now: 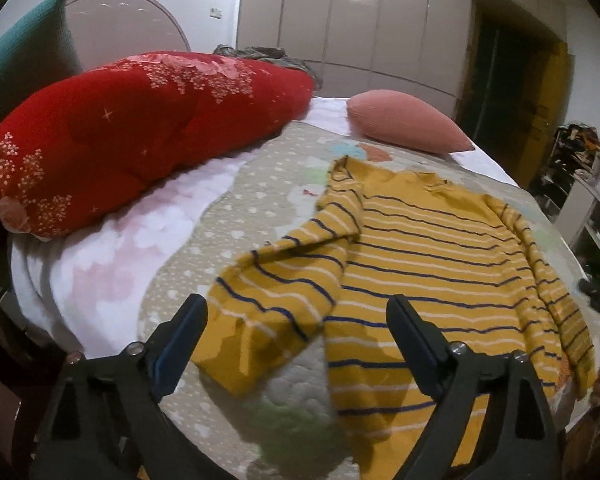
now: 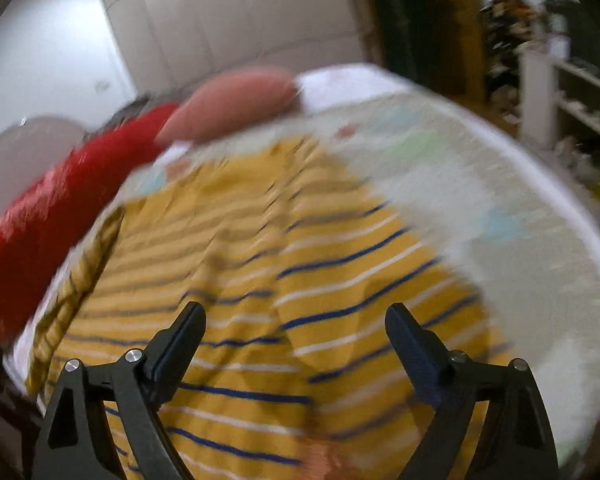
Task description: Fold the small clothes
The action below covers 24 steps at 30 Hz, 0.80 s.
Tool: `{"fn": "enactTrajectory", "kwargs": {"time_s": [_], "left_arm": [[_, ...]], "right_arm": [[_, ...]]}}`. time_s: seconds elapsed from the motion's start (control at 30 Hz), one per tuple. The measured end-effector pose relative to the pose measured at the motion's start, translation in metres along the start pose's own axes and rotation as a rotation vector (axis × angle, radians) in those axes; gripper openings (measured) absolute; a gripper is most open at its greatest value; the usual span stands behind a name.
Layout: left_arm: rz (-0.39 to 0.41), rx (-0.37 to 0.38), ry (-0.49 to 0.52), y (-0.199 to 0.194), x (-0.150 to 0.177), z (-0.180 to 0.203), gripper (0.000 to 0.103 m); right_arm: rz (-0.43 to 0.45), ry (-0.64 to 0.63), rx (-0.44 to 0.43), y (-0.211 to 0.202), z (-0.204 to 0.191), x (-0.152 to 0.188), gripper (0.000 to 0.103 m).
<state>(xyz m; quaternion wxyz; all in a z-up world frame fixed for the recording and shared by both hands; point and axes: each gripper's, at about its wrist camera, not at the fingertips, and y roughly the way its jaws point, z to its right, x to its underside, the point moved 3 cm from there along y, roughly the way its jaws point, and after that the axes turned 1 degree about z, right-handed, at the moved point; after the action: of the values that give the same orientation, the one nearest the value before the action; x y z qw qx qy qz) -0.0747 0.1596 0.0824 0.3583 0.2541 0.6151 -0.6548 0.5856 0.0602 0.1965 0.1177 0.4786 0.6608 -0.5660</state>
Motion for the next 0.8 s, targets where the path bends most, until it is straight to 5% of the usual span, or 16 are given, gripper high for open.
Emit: {"fn": "enactTrajectory", "kwargs": {"time_s": [0.2,0.4,0.53,0.6,0.73,0.8], "left_arm": [[-0.028,0.023,0.023,0.007,0.010,0.008,0.090],[-0.055,0.032,0.065,0.012,0.016,0.023,0.090],[-0.048,0.026,0.088,0.009,0.016,0.029,0.090],[-0.049,0.027,0.084,0.009,0.015,0.028,0.090],[-0.055,0.027,0.069,0.010,0.015,0.025,0.090],[-0.065,0.024,0.058,0.013,0.016,0.022,0.090]], "right_arm": [[-0.075,-0.038,0.227,-0.012,0.061,0.018,0.095],[-0.163,0.005,0.228,0.018,0.079,0.047,0.090],[-0.162,-0.043,0.121,0.020,0.063,0.039,0.018],[-0.154,-0.029,0.098,0.015,0.068,0.026,0.009],[-0.116,-0.018,0.336,0.006,0.107,0.005,0.008],[-0.091,-0.032,0.602,0.003,0.137,-0.007,0.008]]}}
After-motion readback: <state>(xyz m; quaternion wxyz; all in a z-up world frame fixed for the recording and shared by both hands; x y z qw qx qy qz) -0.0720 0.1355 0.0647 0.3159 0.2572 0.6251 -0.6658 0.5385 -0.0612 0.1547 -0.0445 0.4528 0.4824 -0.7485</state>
